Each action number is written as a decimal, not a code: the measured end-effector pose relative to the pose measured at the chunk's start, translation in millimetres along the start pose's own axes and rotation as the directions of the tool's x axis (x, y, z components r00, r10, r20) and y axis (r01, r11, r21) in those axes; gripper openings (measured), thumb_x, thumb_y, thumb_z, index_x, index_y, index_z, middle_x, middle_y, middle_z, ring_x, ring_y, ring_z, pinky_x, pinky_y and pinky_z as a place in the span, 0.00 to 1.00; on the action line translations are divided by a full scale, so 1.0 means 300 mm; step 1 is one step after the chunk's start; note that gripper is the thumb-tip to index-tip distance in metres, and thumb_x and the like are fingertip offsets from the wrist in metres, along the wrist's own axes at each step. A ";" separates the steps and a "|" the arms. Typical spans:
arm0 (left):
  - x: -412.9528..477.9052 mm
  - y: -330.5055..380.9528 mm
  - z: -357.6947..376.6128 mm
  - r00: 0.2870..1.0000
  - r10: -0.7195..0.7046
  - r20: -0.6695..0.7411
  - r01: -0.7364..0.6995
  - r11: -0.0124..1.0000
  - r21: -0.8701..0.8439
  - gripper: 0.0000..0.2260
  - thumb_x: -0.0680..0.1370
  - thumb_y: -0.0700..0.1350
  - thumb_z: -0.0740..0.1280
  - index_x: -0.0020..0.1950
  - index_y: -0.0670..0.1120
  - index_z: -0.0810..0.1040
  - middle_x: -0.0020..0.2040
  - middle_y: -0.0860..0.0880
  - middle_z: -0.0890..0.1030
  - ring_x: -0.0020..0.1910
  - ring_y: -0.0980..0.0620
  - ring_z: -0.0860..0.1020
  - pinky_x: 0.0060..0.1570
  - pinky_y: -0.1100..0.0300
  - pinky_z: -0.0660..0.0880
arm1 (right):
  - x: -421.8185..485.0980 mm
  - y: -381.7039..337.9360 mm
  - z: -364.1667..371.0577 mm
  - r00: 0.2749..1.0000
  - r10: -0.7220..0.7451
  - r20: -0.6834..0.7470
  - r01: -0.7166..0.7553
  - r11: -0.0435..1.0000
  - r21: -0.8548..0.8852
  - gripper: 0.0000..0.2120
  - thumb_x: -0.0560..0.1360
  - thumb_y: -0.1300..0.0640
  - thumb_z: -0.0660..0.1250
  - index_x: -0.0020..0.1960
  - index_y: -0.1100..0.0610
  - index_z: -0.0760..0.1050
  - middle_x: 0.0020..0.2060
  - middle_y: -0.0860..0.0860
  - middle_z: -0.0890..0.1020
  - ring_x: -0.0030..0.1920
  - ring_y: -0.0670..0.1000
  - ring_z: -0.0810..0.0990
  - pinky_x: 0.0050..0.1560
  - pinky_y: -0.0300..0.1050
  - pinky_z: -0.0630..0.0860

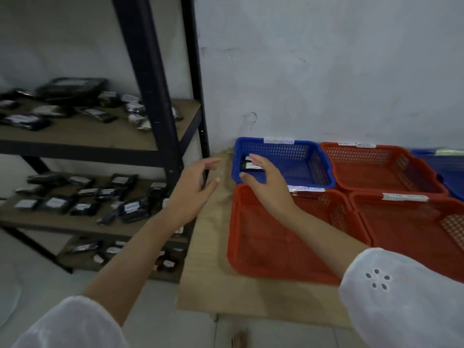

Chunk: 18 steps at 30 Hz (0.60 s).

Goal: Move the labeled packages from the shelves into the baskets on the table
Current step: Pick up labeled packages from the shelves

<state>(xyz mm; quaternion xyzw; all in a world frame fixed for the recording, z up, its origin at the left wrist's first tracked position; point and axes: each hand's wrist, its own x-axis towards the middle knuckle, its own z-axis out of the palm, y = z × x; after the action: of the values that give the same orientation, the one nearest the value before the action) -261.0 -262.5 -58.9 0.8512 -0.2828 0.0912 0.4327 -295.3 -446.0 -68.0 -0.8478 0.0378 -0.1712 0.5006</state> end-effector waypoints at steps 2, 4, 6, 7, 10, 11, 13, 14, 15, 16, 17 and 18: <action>-0.065 0.001 -0.094 0.999 -0.036 -0.032 0.037 0.999 0.013 0.18 0.78 0.42 0.65 0.67 0.50 0.69 0.59 0.51 0.74 0.60 0.61 0.70 0.61 0.67 0.66 | -0.047 -0.067 0.056 0.998 -0.026 0.051 0.026 1.000 0.001 0.24 0.74 0.51 0.69 0.69 0.51 0.70 0.66 0.47 0.74 0.67 0.47 0.70 0.68 0.48 0.67; -0.115 -0.017 -0.185 0.994 -0.089 -0.061 0.090 0.996 0.028 0.18 0.78 0.43 0.64 0.67 0.53 0.69 0.58 0.52 0.74 0.60 0.55 0.72 0.57 0.59 0.70 | -0.071 -0.131 0.118 0.993 -0.054 0.105 0.056 0.998 -0.015 0.24 0.74 0.49 0.68 0.68 0.50 0.70 0.65 0.48 0.74 0.67 0.48 0.70 0.68 0.50 0.67; -0.147 -0.045 -0.267 0.989 -0.119 -0.089 0.123 0.991 0.052 0.18 0.78 0.44 0.64 0.67 0.54 0.68 0.58 0.53 0.73 0.60 0.53 0.72 0.55 0.58 0.72 | -0.076 -0.191 0.181 0.986 -0.087 0.139 0.091 0.996 -0.020 0.24 0.73 0.48 0.68 0.67 0.50 0.70 0.65 0.49 0.74 0.67 0.48 0.70 0.67 0.49 0.67; -0.156 -0.061 -0.303 0.986 -0.130 -0.107 0.137 0.989 0.061 0.18 0.78 0.45 0.64 0.67 0.55 0.68 0.58 0.54 0.73 0.61 0.53 0.72 0.56 0.56 0.73 | -0.072 -0.218 0.212 0.982 -0.105 0.155 0.110 0.994 -0.027 0.24 0.73 0.46 0.68 0.67 0.49 0.69 0.65 0.49 0.74 0.67 0.48 0.70 0.66 0.48 0.68; -0.160 -0.118 -0.396 0.973 -0.156 -0.169 0.165 0.985 0.043 0.17 0.79 0.44 0.64 0.67 0.55 0.69 0.58 0.54 0.74 0.61 0.55 0.71 0.58 0.58 0.71 | -0.044 -0.289 0.307 0.967 -0.127 0.223 0.140 0.989 -0.043 0.24 0.73 0.44 0.66 0.67 0.48 0.68 0.65 0.50 0.74 0.66 0.49 0.70 0.61 0.44 0.67; -0.152 -0.136 -0.416 0.970 -0.157 -0.187 0.168 0.985 0.044 0.17 0.79 0.44 0.64 0.67 0.55 0.69 0.57 0.54 0.74 0.60 0.56 0.71 0.55 0.63 0.68 | -0.028 -0.306 0.334 0.962 -0.119 0.246 0.133 0.990 -0.043 0.24 0.74 0.44 0.66 0.68 0.48 0.68 0.65 0.50 0.73 0.66 0.49 0.70 0.58 0.42 0.67; -0.128 -0.182 -0.471 0.966 -0.141 -0.217 0.160 0.985 0.069 0.16 0.78 0.45 0.64 0.66 0.54 0.70 0.56 0.54 0.75 0.59 0.59 0.71 0.51 0.70 0.64 | 0.015 -0.351 0.414 0.956 -0.115 0.269 0.130 0.991 -0.040 0.24 0.74 0.45 0.66 0.68 0.48 0.67 0.64 0.51 0.73 0.66 0.49 0.70 0.56 0.41 0.66; -0.109 -0.209 -0.497 0.965 -0.132 -0.226 0.151 0.986 0.073 0.16 0.78 0.45 0.64 0.66 0.53 0.70 0.56 0.55 0.76 0.58 0.60 0.71 0.51 0.71 0.63 | 0.041 -0.374 0.455 0.956 -0.118 0.270 0.133 0.990 -0.039 0.24 0.74 0.45 0.66 0.68 0.49 0.67 0.64 0.51 0.73 0.66 0.50 0.69 0.56 0.42 0.66; -0.087 -0.238 -0.525 0.965 -0.126 -0.230 0.145 0.987 0.068 0.16 0.78 0.45 0.65 0.66 0.52 0.71 0.56 0.54 0.76 0.58 0.60 0.71 0.52 0.71 0.63 | 0.069 -0.399 0.497 0.956 -0.121 0.266 0.136 0.990 -0.040 0.24 0.74 0.45 0.65 0.68 0.49 0.67 0.64 0.51 0.73 0.67 0.50 0.69 0.57 0.43 0.66; -0.062 -0.271 -0.553 0.966 -0.123 -0.228 0.141 0.988 0.064 0.16 0.78 0.45 0.65 0.66 0.51 0.71 0.56 0.54 0.75 0.59 0.60 0.71 0.54 0.68 0.64 | 0.101 -0.422 0.542 0.958 -0.120 0.259 0.135 0.990 -0.043 0.24 0.75 0.45 0.65 0.68 0.49 0.67 0.65 0.52 0.73 0.67 0.51 0.68 0.58 0.44 0.67; -0.035 -0.307 -0.582 0.967 -0.121 -0.224 0.139 0.988 0.069 0.16 0.78 0.44 0.65 0.66 0.51 0.71 0.56 0.54 0.75 0.59 0.59 0.71 0.56 0.65 0.64 | 0.134 -0.444 0.587 0.961 -0.115 0.251 0.131 0.990 -0.048 0.23 0.75 0.46 0.65 0.68 0.50 0.67 0.65 0.52 0.72 0.68 0.51 0.68 0.60 0.45 0.68; -0.007 -0.345 -0.612 0.969 -0.114 -0.220 0.135 0.987 0.081 0.16 0.78 0.44 0.65 0.66 0.51 0.71 0.56 0.54 0.75 0.59 0.58 0.70 0.57 0.63 0.64 | 0.167 -0.466 0.631 0.964 -0.109 0.243 0.125 0.991 -0.053 0.23 0.76 0.47 0.64 0.69 0.51 0.66 0.66 0.52 0.72 0.68 0.52 0.67 0.62 0.46 0.68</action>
<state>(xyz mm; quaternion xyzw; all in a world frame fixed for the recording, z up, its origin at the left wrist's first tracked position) -188.3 -68.6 -19.0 0.8722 -0.1755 0.1687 0.4243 -201.3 -230.3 -18.2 -0.8796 -0.0673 -0.0957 0.4612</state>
